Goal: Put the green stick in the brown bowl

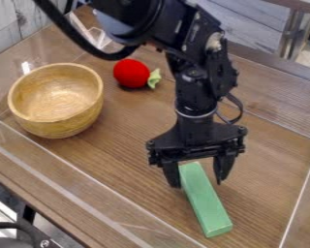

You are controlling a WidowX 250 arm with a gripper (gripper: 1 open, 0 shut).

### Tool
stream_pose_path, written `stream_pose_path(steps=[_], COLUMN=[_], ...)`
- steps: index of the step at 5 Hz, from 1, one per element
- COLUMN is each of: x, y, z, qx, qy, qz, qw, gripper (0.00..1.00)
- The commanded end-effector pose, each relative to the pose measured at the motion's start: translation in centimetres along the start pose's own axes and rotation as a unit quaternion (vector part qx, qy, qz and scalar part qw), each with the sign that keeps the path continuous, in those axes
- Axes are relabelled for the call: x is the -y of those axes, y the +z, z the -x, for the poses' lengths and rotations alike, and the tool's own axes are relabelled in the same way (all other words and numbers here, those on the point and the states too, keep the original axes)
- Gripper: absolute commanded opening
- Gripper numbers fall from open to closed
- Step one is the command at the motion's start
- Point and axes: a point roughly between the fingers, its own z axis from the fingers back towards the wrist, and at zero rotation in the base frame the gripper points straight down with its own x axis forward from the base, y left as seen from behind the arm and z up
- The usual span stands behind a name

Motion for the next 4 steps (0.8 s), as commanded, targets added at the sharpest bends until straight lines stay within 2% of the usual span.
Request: stream_pose_path(steps=[1, 3, 4], x=[0.3, -0.9, -0.2], y=[0.7, 0.7, 0.4], z=[-1.3, -1.1, -1.2], qx=[0.013, 0.025, 0.029], qy=[-0.018, 0.030, 0.031], qz=[0.012, 0.019, 0.019], qw=[0.9997, 0.9991, 0.9989], gripper=[1.00, 1.00, 1.00])
